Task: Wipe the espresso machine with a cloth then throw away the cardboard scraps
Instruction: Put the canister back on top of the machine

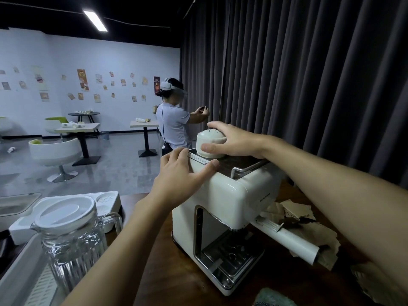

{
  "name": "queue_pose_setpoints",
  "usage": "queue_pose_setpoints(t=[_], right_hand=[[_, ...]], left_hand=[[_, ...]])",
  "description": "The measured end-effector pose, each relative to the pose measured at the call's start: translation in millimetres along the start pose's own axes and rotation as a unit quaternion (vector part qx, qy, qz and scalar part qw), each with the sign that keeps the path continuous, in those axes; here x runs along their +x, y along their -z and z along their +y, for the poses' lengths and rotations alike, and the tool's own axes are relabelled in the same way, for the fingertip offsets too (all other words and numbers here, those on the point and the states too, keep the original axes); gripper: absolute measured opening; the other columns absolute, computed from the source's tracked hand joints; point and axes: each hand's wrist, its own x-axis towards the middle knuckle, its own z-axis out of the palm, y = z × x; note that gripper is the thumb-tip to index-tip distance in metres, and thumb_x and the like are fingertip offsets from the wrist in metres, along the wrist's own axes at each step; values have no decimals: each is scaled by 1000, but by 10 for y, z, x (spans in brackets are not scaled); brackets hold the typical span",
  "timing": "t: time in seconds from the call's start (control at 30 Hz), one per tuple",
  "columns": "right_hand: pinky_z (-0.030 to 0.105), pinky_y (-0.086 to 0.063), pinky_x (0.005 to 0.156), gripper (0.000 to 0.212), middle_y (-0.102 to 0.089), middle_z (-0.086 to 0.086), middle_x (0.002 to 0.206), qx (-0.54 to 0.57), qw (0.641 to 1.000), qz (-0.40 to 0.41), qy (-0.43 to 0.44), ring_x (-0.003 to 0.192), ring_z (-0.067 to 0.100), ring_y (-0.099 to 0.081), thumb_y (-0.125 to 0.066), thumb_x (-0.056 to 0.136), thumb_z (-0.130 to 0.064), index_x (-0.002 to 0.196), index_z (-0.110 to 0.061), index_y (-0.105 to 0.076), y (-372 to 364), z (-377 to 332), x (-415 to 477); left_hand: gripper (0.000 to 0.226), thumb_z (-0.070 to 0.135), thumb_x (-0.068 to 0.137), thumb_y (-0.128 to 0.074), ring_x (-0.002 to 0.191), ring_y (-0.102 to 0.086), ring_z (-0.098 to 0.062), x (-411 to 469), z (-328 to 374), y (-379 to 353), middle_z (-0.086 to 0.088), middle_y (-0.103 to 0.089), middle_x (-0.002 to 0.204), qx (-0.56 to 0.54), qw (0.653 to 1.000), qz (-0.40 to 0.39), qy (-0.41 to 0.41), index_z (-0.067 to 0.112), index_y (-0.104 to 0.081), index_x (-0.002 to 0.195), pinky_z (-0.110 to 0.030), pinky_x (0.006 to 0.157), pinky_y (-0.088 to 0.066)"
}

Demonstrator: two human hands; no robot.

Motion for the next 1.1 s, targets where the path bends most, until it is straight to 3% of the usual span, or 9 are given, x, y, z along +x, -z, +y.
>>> queue_pose_setpoints(t=[0.1,0.2,0.4,0.6,0.8,1.0,1.1], right_hand=[[26,-46,98,74,-56,-4,128,53,998,7,14,116,11,-56,-77,80,-40,144,-21,-43,-8,-21,-21],[27,-50,92,63,-63,-4,114,28,998,44,23,105,11,-61,-79,78,-42,132,-21,-53,-30,-39,-12],[22,-51,93,67,-62,0,122,94,995,-14,16,110,9,-61,-78,81,-27,139,-16,-48,62,5,-57],[24,-51,87,57,-66,-6,109,21,999,36,33,101,9,-63,-79,78,-39,127,-19,-57,32,-56,-65],[35,-53,93,58,-63,6,115,77,997,11,7,106,19,-63,-80,79,-30,127,-16,-51,29,-31,-42],[30,-50,78,64,-62,-5,109,-50,997,58,13,96,9,-60,-75,73,-58,122,-23,-51,0,-25,17],[28,-50,81,66,-62,-6,110,-40,998,48,9,97,9,-60,-75,75,-57,127,-23,-50,4,-39,-19]], left_hand=[[118,105,57,-23,139,-20,-13,12,-9,-9,9,-39,149,-2,1000,6,0,23,-45,139,-37,100,-29],[118,104,59,-24,138,-20,-12,13,-2,-4,8,-39,149,2,1000,3,-2,21,-44,141,-36,100,-29],[110,98,63,-29,140,-19,-13,-1,38,18,8,-38,150,8,1000,-4,5,20,-44,140,-35,96,-27],[109,97,63,-29,139,-19,-12,-11,52,24,9,-38,149,9,1000,-2,14,21,-43,141,-40,104,-31],[110,97,64,-29,139,-18,-11,-17,56,32,8,-37,151,6,1000,-2,13,21,-42,143,-41,105,-31],[110,96,62,-30,142,-20,-16,-16,76,60,6,-38,151,6,1000,-10,20,20,-44,142,-42,107,-31],[111,95,62,-31,145,-19,-18,-32,99,73,4,-36,154,-4,1000,-16,27,21,-43,144,-44,110,-29]])
